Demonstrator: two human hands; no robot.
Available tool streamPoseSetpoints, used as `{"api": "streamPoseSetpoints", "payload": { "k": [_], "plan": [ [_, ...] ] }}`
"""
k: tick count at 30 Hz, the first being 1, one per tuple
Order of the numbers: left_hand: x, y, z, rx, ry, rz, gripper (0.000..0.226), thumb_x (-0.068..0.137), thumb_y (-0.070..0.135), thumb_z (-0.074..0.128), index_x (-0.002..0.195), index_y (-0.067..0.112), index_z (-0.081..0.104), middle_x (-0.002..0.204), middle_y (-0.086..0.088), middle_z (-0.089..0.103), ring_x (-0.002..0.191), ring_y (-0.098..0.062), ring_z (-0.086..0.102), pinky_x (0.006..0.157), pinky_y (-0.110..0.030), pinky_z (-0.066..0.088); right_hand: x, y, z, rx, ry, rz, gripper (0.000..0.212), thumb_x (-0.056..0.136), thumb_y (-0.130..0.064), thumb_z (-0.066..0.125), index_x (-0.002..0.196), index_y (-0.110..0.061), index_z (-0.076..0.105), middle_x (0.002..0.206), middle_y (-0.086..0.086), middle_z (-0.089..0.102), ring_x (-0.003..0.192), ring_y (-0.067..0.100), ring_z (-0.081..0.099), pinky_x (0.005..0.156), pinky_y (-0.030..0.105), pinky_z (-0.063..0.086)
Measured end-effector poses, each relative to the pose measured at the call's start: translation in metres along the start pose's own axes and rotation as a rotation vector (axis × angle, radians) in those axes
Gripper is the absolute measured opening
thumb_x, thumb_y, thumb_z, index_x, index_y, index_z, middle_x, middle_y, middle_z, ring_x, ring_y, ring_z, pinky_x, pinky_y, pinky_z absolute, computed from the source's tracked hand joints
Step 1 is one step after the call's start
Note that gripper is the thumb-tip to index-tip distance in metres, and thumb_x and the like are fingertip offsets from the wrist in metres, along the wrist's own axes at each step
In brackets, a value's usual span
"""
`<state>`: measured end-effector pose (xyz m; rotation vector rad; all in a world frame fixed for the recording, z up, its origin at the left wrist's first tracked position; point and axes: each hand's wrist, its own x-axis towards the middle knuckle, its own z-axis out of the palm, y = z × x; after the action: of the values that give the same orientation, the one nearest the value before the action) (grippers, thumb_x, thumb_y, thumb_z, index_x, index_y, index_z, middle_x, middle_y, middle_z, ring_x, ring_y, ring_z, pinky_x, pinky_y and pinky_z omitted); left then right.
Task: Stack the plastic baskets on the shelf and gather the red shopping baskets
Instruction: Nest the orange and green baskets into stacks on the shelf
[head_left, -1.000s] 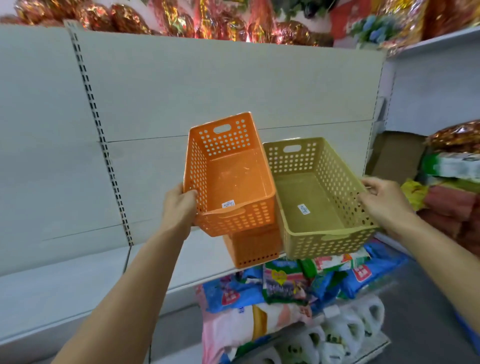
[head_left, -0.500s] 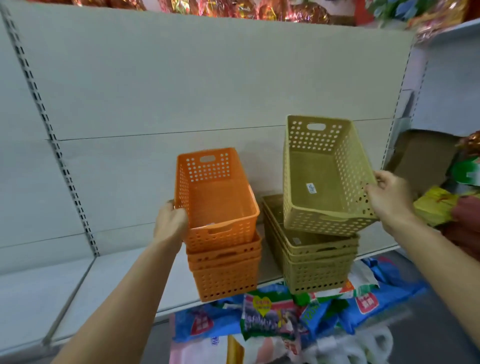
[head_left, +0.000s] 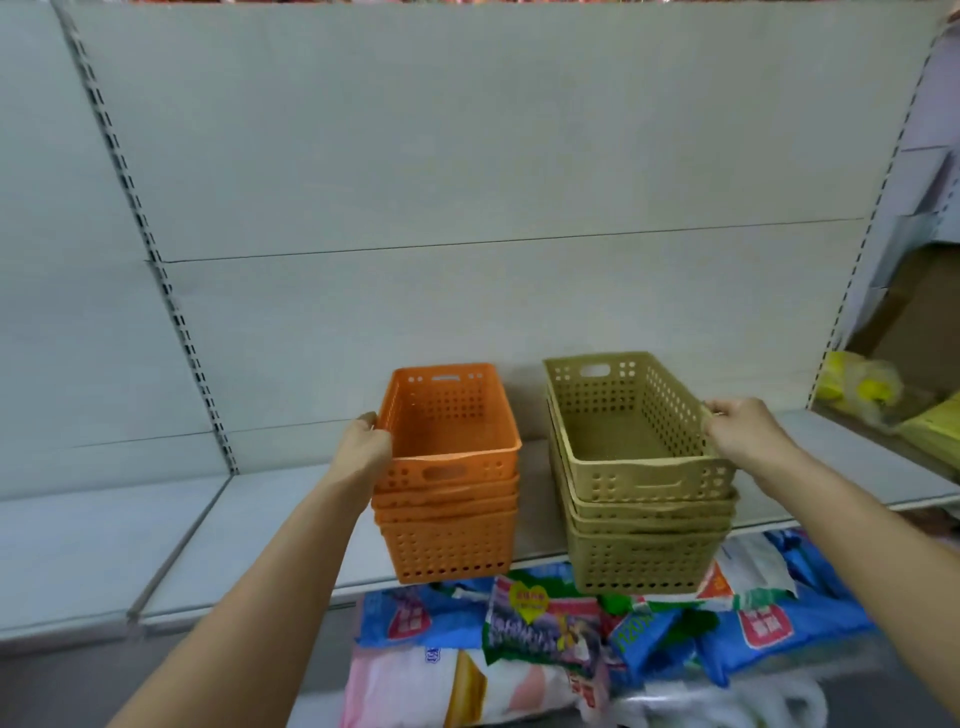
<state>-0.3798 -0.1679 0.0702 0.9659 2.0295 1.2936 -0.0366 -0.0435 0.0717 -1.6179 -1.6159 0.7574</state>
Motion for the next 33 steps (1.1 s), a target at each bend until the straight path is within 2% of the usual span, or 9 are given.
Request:
{"api": "streamPoseSetpoints", "payload": {
  "k": [4, 7, 9, 12, 14, 19, 22, 26, 33],
  "plan": [
    [-0.029, -0.015, 0.007, 0.066, -0.019, 0.124, 0.029, 0.099, 0.020, 0.043, 0.127, 0.018, 0.048, 0.108, -0.005, 0.066, 0.091, -0.021, 0.066, 0.072, -0.037, 0.055, -0.020, 0.004, 0.002, -0.205, -0.089, -0.074, 0.043, 0.090, -0.015, 0.048, 0.133, -0.012, 0.051, 0.118, 0.010, 0.064, 0.104, 0.030, 0.062, 0.089, 0.045, 0.052],
    [-0.055, -0.032, 0.012, 0.230, 0.050, 0.286, 0.043, 0.093, 0.040, 0.046, 0.131, 0.021, 0.053, 0.119, -0.005, 0.067, 0.106, -0.023, 0.065, 0.091, -0.050, 0.054, -0.048, 0.005, 0.008, -0.387, -0.046, -0.259, 0.050, 0.093, -0.023, 0.048, 0.142, -0.015, 0.040, 0.148, 0.009, 0.042, 0.135, 0.028, 0.036, 0.105, 0.044, 0.036],
    [-0.080, -0.043, 0.018, 0.301, 0.113, 0.343, 0.055, 0.092, 0.046, 0.049, 0.138, 0.018, 0.049, 0.134, -0.007, 0.060, 0.121, -0.026, 0.057, 0.101, -0.051, 0.047, -0.074, 0.002, 0.016, -0.357, -0.050, -0.403, 0.047, 0.094, -0.025, 0.049, 0.140, -0.017, 0.043, 0.150, 0.004, 0.040, 0.137, 0.024, 0.033, 0.108, 0.041, 0.031],
    [-0.124, -0.060, 0.025, 0.349, 0.187, 0.398, 0.050, 0.095, 0.044, 0.050, 0.138, 0.018, 0.050, 0.137, -0.002, 0.057, 0.126, -0.024, 0.050, 0.108, -0.041, 0.040, -0.118, 0.004, 0.036, -0.230, -0.065, -0.618, 0.041, 0.091, -0.020, 0.054, 0.132, -0.016, 0.053, 0.140, 0.005, 0.052, 0.130, 0.021, 0.044, 0.108, 0.033, 0.030],
    [-0.150, -0.072, 0.024, 0.357, 0.237, 0.416, 0.047, 0.095, 0.041, 0.051, 0.137, 0.019, 0.050, 0.136, 0.001, 0.057, 0.126, -0.019, 0.051, 0.104, -0.035, 0.040, -0.144, 0.005, 0.053, -0.148, -0.121, -0.700, 0.038, 0.090, -0.017, 0.055, 0.129, -0.016, 0.055, 0.134, 0.003, 0.056, 0.126, 0.018, 0.046, 0.107, 0.029, 0.030],
    [-0.195, -0.116, -0.004, 0.279, 0.323, 0.363, 0.042, 0.093, 0.041, 0.054, 0.132, 0.023, 0.055, 0.120, 0.006, 0.067, 0.110, -0.010, 0.062, 0.095, -0.034, 0.049, -0.204, 0.001, 0.108, -0.065, -0.333, -0.806, 0.039, 0.091, -0.024, 0.048, 0.129, -0.022, 0.054, 0.131, -0.005, 0.056, 0.121, 0.012, 0.049, 0.099, 0.020, 0.033],
    [-0.207, -0.146, -0.038, 0.290, 0.361, 0.293, 0.048, 0.087, 0.047, 0.051, 0.128, 0.024, 0.059, 0.112, 0.009, 0.070, 0.102, -0.007, 0.065, 0.088, -0.033, 0.053, -0.231, -0.013, 0.151, -0.051, -0.439, -0.840, 0.040, 0.090, -0.026, 0.048, 0.129, -0.024, 0.054, 0.130, -0.006, 0.057, 0.120, 0.012, 0.051, 0.097, 0.026, 0.040],
    [-0.209, -0.191, -0.104, 0.277, 0.418, 0.187, 0.048, 0.085, 0.048, 0.049, 0.126, 0.024, 0.060, 0.109, 0.008, 0.071, 0.101, -0.008, 0.065, 0.087, -0.034, 0.052, -0.266, -0.044, 0.222, -0.087, -0.544, -0.904, 0.040, 0.090, -0.022, 0.053, 0.129, -0.026, 0.054, 0.132, -0.006, 0.058, 0.121, 0.015, 0.054, 0.098, 0.034, 0.044],
    [-0.208, -0.279, -0.276, 0.342, 0.482, 0.026, 0.045, 0.086, 0.044, 0.054, 0.126, 0.024, 0.060, 0.111, 0.008, 0.069, 0.099, -0.007, 0.065, 0.089, -0.033, 0.052, -0.359, -0.147, 0.371, -0.065, -0.780, -0.879, 0.042, 0.088, -0.034, 0.054, 0.129, -0.034, 0.051, 0.129, -0.009, 0.059, 0.111, 0.014, 0.059, 0.095, 0.042, 0.047]
  ]
}}
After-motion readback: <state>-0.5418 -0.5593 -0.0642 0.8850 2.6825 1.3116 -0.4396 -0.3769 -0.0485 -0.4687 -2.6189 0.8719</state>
